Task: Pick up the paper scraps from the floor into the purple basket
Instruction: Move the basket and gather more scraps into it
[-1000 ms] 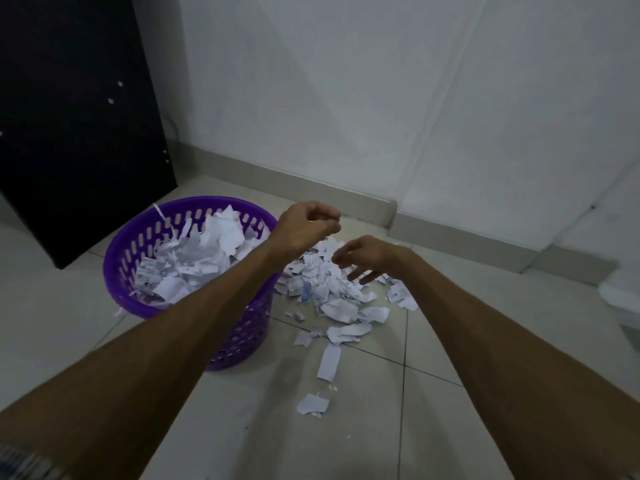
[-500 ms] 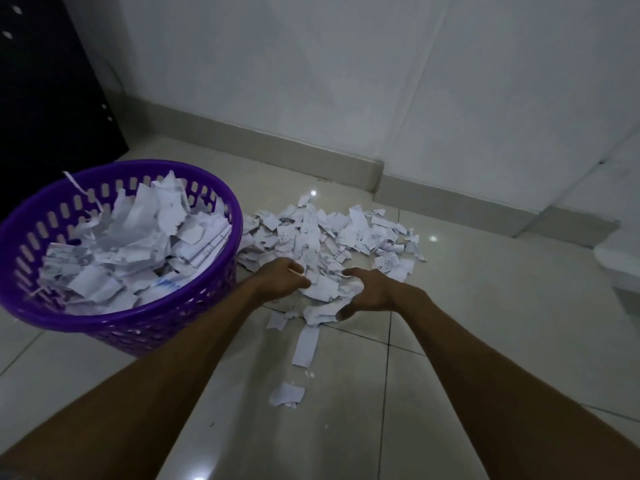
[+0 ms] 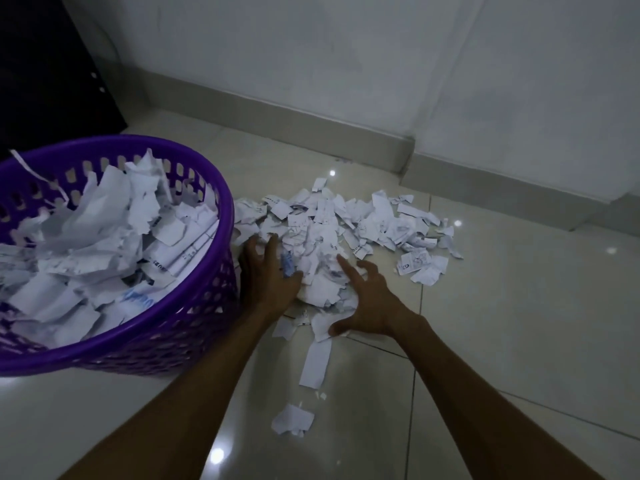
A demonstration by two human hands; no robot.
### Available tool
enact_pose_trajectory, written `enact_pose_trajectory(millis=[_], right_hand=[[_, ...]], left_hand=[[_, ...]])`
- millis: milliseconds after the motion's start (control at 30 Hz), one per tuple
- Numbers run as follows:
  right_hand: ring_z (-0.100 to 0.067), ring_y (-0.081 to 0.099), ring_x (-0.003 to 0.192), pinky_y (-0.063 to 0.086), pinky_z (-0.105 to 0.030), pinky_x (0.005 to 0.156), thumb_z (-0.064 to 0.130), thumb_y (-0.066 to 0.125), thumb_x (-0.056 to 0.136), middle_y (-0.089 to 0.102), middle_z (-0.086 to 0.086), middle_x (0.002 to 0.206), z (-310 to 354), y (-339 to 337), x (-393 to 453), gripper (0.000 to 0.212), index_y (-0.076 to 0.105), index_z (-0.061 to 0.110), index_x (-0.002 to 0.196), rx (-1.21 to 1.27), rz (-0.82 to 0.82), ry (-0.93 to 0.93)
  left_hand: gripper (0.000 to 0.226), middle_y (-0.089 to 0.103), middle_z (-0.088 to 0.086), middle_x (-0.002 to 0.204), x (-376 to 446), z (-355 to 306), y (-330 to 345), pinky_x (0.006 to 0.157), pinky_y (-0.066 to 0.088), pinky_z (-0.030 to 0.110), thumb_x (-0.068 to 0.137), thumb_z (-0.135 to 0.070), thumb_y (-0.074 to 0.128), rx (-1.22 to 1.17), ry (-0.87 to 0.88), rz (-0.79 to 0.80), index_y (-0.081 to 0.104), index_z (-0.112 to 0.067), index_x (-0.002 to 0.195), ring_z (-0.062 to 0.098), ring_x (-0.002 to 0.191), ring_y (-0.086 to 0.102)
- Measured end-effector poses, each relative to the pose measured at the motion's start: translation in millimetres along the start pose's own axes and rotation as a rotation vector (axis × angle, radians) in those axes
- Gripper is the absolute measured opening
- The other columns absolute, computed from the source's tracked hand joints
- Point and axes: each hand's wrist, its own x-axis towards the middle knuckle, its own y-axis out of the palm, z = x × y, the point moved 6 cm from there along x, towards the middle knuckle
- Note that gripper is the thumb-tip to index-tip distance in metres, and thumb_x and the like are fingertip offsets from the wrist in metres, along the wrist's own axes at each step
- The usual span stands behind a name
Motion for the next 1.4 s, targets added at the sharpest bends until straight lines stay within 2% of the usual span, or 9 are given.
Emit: enact_pose_trajectory(millis=[100, 367, 533, 633, 767, 867, 1100, 1300, 1400], right_hand=[[-0.026, 0.020, 0.142, 0.036, -0.047, 0.111, 0.055, 0.090, 0.054, 0.009, 0.000, 0.155, 5, 4, 5, 0.122, 0.018, 0.045, 0.152, -0.044, -0.020, -0.039], [-0.021, 0.043, 0.116, 0.044, -0.043, 0.095, 0.085, 0.072, 0.047, 0.043, -0.002, 0.131, -4, 0, -15, 0.103, 0.052, 0.033, 0.134, -0.132, -0.282, -0.172], [-0.022, 0.009, 0.149, 0.013, -0.049, 0.119, 0.091, 0.066, 0.043, 0.005, -0.003, 0.162, -11, -16, -32, 0.133, 0.011, 0.040, 0.153, -0.069, -0.307, -0.213], [-0.026, -0.013, 0.151, 0.007, -0.058, 0.120, 0.085, 0.070, 0.045, -0.026, 0.000, 0.161, -4, -13, -24, 0.140, -0.010, 0.045, 0.153, -0.078, -0.173, -0.246], [-0.030, -0.020, 0.149, 0.000, -0.065, 0.117, 0.077, 0.080, 0.044, -0.035, 0.000, 0.158, 11, 8, -13, 0.146, -0.022, 0.052, 0.146, -0.101, -0.017, -0.184], [-0.031, -0.016, 0.150, -0.005, -0.066, 0.115, 0.075, 0.081, 0.048, -0.022, 0.002, 0.162, 18, 20, -7, 0.142, -0.019, 0.053, 0.147, -0.161, 0.016, -0.161], [-0.028, 0.031, 0.134, 0.032, -0.046, 0.109, 0.072, 0.072, 0.066, 0.033, -0.002, 0.156, 16, 12, -5, 0.098, 0.034, 0.035, 0.149, -0.268, -0.252, -0.230], [-0.032, 0.042, 0.114, 0.040, -0.040, 0.098, 0.042, 0.080, 0.075, 0.049, -0.013, 0.137, 20, 18, -6, 0.070, 0.055, 0.020, 0.137, -0.114, -0.299, -0.235], [-0.035, 0.040, 0.120, 0.030, -0.035, 0.101, 0.051, 0.080, 0.071, 0.044, -0.013, 0.141, 17, 15, -8, 0.081, 0.050, 0.024, 0.142, -0.114, -0.216, -0.269]], left_hand=[[0.080, -0.003, 0.007, 0.163, 17, 10, 18, 0.118, 0.018, 0.041, 0.090, -0.037, 0.065, -0.038, -0.096, 0.160, 0.020, -0.021, 0.154, 0.028, 0.149, 0.001], [0.067, 0.027, 0.005, 0.159, -1, 10, 37, 0.119, 0.021, 0.041, 0.093, -0.048, 0.055, -0.004, 0.064, 0.270, 0.034, -0.021, 0.151, 0.025, 0.146, 0.021], [0.060, 0.027, 0.003, 0.158, -23, -4, 42, 0.115, 0.016, 0.029, 0.096, -0.040, 0.055, -0.052, 0.171, 0.357, 0.036, -0.024, 0.150, 0.021, 0.146, 0.021], [0.071, 0.030, 0.003, 0.157, -28, -6, 43, 0.114, 0.023, 0.029, 0.088, -0.030, 0.069, -0.084, 0.210, 0.411, 0.035, -0.021, 0.150, 0.022, 0.145, 0.024], [0.073, 0.051, 0.005, 0.144, -31, -20, 43, 0.112, 0.036, 0.034, 0.078, -0.028, 0.078, -0.073, 0.358, 0.448, 0.048, -0.015, 0.143, 0.020, 0.133, 0.046], [0.061, 0.062, 0.006, 0.130, -34, -21, 41, 0.103, 0.043, 0.028, 0.077, -0.025, 0.079, -0.128, 0.376, 0.400, 0.058, -0.009, 0.132, 0.019, 0.118, 0.058], [0.070, 0.062, -0.008, 0.119, -28, 3, 34, 0.076, 0.051, 0.007, 0.075, 0.001, 0.079, -0.381, 0.061, 0.379, 0.052, -0.015, 0.138, 0.005, 0.102, 0.062], [0.045, 0.072, 0.004, 0.103, -26, 2, 34, 0.080, 0.054, 0.016, 0.067, 0.008, 0.078, -0.363, 0.132, 0.297, 0.070, -0.010, 0.108, 0.009, 0.090, 0.067], [0.043, 0.069, 0.004, 0.101, -24, 0, 34, 0.080, 0.053, 0.020, 0.065, 0.006, 0.081, -0.326, 0.140, 0.272, 0.070, -0.008, 0.104, 0.016, 0.090, 0.066]])
